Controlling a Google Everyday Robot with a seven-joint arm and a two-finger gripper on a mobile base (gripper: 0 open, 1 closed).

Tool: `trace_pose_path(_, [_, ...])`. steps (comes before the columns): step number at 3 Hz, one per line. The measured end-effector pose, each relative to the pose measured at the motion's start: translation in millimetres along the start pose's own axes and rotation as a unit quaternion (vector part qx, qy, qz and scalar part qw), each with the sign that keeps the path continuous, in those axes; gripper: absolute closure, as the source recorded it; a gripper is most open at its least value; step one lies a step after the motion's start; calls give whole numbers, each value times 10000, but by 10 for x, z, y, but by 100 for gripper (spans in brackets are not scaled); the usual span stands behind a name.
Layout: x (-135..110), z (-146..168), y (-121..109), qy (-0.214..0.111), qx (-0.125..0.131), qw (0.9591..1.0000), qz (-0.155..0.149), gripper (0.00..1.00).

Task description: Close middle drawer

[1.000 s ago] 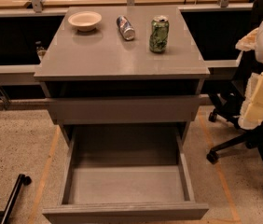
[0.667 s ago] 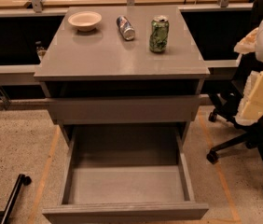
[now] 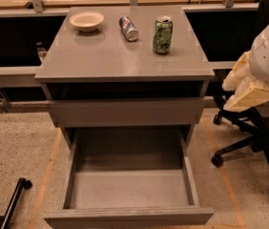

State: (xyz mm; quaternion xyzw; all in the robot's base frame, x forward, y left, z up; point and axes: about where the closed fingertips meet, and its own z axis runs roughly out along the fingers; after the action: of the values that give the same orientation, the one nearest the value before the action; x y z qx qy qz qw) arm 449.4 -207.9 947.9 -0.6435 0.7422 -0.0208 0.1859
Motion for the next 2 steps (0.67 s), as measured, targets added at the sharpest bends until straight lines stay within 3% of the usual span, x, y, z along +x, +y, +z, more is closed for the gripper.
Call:
trace_pose_path(1, [37, 315, -67, -349, -49, 9988, -339, 83])
trace_pose_path(2, [32, 381, -86, -411, -61, 9978, -510, 100])
